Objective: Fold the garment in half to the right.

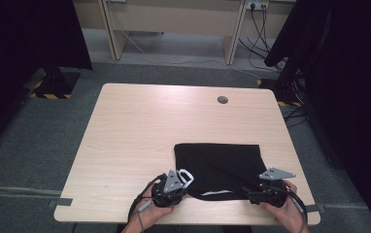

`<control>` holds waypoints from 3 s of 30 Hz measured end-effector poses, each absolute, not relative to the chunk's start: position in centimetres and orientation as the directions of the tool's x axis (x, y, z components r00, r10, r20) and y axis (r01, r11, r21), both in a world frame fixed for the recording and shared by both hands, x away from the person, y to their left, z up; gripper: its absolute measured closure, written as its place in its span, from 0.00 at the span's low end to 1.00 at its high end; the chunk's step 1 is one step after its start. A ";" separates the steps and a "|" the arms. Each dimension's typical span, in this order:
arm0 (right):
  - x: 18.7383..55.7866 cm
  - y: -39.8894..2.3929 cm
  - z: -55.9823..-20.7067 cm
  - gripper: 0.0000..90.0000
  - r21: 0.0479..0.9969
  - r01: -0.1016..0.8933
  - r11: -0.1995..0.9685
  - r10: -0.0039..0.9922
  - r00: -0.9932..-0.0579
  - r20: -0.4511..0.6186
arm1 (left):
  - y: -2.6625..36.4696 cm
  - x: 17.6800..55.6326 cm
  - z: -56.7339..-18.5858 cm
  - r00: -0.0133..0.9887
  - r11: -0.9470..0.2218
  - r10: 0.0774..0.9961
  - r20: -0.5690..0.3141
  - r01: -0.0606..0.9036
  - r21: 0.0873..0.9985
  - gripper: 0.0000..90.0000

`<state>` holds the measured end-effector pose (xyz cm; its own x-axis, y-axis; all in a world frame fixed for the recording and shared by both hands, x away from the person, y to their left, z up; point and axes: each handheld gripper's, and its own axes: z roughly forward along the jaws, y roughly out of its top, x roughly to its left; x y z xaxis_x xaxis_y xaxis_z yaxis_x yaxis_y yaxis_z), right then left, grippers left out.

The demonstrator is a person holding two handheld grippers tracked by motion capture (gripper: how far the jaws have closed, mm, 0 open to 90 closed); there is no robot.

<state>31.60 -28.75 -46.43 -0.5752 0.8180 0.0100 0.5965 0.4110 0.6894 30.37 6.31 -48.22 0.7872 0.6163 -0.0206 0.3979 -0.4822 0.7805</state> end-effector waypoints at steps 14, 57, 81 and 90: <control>33.7 -27.2 -43.5 0.29 0.742 0.548 0.386 0.794 -0.607 0.035 | 6.3 30.4 -48.2 0.787 -0.482 0.617 -0.021 0.398 0.780 0.86; 44.5 -13.0 -42.5 0.31 0.699 0.496 0.515 0.662 -0.748 0.044 | 6.8 30.8 -48.2 0.784 -0.459 0.617 -0.063 0.424 0.781 0.84; 46.8 -6.8 -46.3 0.42 0.632 0.478 0.610 0.595 -0.803 0.033 | 6.7 30.9 -48.3 0.788 -0.450 0.610 -0.087 0.434 0.781 0.84; 46.5 -7.0 -46.5 0.81 0.634 0.425 0.646 0.545 -0.838 0.007 | 6.4 30.5 -48.2 0.788 -0.474 0.615 -0.037 0.406 0.781 0.86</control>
